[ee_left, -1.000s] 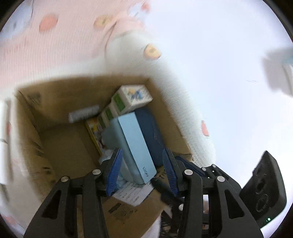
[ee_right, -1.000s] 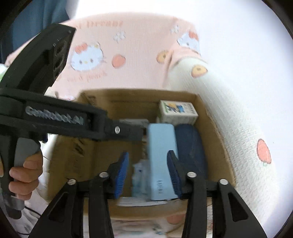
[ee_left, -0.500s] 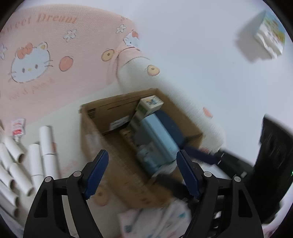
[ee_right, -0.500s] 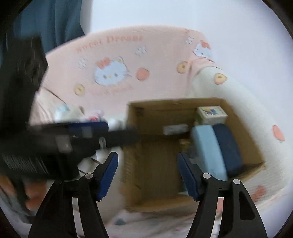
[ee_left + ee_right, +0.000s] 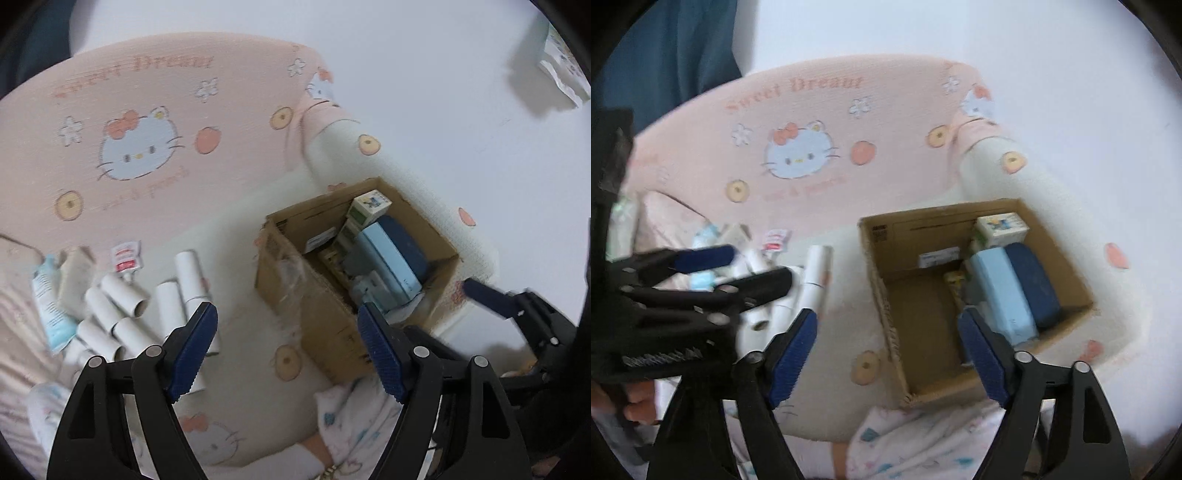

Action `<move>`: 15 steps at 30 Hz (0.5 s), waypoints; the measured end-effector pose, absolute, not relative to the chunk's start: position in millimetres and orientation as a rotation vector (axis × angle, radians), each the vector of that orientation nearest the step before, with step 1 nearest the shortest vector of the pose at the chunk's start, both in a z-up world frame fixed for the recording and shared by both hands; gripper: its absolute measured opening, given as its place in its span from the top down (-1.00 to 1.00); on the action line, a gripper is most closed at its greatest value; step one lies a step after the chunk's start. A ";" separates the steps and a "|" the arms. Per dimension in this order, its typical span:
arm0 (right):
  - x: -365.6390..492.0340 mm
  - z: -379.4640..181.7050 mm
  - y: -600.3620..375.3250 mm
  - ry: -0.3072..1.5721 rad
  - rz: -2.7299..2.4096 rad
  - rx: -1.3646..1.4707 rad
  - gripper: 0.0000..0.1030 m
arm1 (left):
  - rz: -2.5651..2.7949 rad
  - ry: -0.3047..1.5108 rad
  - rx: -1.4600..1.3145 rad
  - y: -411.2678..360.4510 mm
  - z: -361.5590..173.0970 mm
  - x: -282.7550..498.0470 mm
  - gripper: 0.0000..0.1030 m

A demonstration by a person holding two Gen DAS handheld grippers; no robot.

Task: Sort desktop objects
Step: 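Open the right gripper and withdraw it from the box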

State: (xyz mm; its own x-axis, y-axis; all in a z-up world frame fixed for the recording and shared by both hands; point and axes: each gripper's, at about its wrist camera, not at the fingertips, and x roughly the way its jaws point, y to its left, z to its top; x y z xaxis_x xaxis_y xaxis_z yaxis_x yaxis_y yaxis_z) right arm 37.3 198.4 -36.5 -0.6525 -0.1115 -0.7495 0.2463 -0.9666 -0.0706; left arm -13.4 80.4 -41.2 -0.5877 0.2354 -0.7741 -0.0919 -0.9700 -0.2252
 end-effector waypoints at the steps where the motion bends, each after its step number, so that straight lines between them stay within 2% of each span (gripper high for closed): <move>1: 40.8 -32.9 197.0 0.270 -2.698 1.197 -0.58 | 2.636 -0.232 -1.335 79.3 -39.7 -11.0 -0.58; 9: 72.5 -12.8 190.1 0.526 -2.828 1.158 -0.69 | 2.711 -0.040 -1.307 85.5 -17.1 15.8 -0.61; 15: 90.6 -3.2 193.5 0.600 -2.856 1.109 -0.73 | 2.696 0.032 -1.309 101.3 -17.5 22.0 -0.65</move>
State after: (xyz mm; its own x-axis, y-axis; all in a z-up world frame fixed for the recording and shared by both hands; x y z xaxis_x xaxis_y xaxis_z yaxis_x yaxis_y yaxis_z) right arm 90.6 193.5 -3.2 -0.7473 0.1182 -0.6539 0.1549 -0.9260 -0.3443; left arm 22.0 101.3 -17.5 -0.6099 0.1200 -0.7833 -0.1386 -0.9894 -0.0436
